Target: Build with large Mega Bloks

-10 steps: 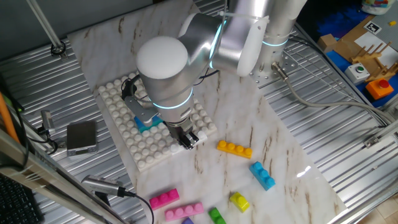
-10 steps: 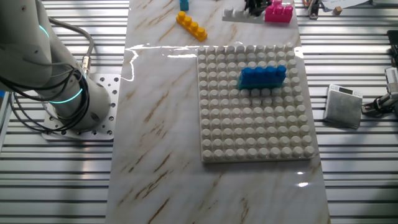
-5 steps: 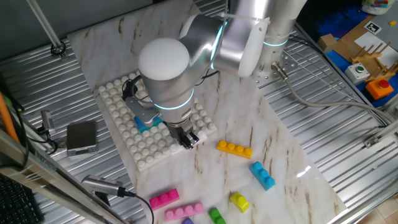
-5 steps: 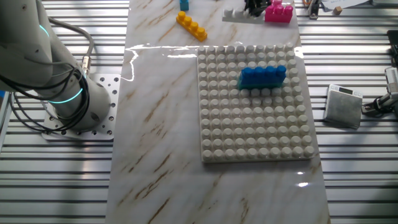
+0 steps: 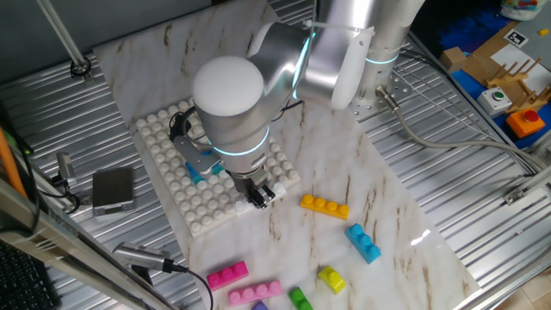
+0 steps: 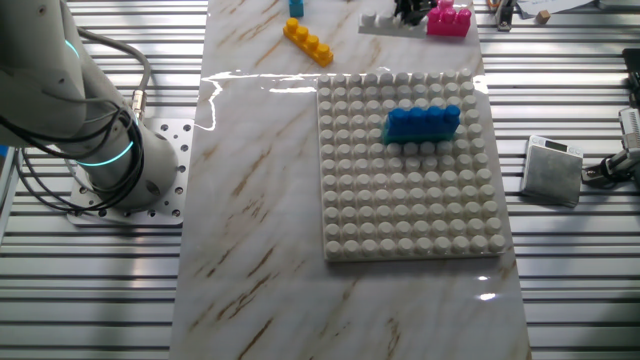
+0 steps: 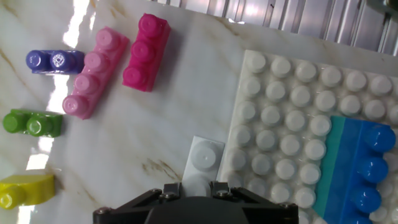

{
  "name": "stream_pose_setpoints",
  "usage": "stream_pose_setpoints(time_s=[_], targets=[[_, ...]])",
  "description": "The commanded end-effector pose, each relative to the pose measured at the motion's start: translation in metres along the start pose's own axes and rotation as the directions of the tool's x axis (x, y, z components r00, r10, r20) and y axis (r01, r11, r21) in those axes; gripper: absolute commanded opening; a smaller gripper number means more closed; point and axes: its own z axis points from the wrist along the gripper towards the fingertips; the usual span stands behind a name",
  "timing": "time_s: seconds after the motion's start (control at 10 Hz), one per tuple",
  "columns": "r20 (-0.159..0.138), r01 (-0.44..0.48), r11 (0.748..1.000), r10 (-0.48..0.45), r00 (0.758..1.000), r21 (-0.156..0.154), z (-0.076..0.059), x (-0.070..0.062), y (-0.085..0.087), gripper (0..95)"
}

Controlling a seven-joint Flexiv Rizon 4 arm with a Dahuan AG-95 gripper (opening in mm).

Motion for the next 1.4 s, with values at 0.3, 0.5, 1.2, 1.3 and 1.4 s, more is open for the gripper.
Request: stream_pose_setpoints(time_s=[0.3, 0.5, 1.2, 1.3, 1.4], targets=[[0.000, 0.012, 1.000, -0.012, 1.000, -0.012, -0.024, 0.004, -0.032, 0.0], [0.008, 0.025, 0.999, -0.025, 1.000, -0.019, -0.034, 0.001, -0.071, 0.0], [0.023, 0.067, 0.998, -0.067, 0.998, -0.021, -0.032, -0.006, -0.161, 0.0], [0.034, 0.066, 0.998, -0.065, 0.997, -0.022, -0.030, -0.005, -0.166, 0.0], [0.044, 0.060, 0.998, -0.059, 0.997, -0.020, -0.029, -0.003, -0.168, 0.0]])
